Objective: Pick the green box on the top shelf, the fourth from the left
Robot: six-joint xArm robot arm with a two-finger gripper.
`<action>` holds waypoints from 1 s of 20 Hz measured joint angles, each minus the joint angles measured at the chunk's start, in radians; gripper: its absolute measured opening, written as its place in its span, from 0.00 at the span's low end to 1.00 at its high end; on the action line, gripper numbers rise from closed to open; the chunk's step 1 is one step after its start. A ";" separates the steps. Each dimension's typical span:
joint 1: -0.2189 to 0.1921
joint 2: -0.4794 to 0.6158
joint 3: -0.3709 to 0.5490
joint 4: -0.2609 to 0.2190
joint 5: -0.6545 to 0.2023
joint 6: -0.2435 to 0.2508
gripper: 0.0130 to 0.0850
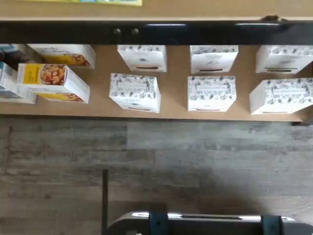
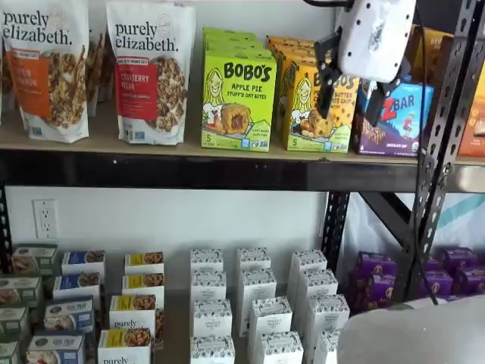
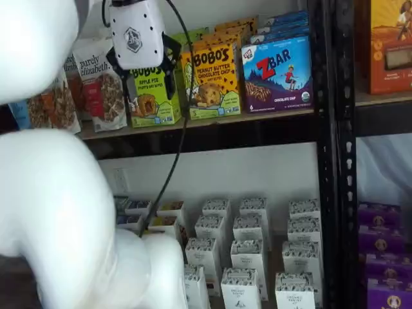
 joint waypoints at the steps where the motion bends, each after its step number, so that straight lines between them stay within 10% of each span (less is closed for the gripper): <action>1: 0.014 0.004 0.000 -0.002 -0.011 0.012 1.00; 20: 0.248 0.194 -0.137 -0.110 -0.077 0.222 1.00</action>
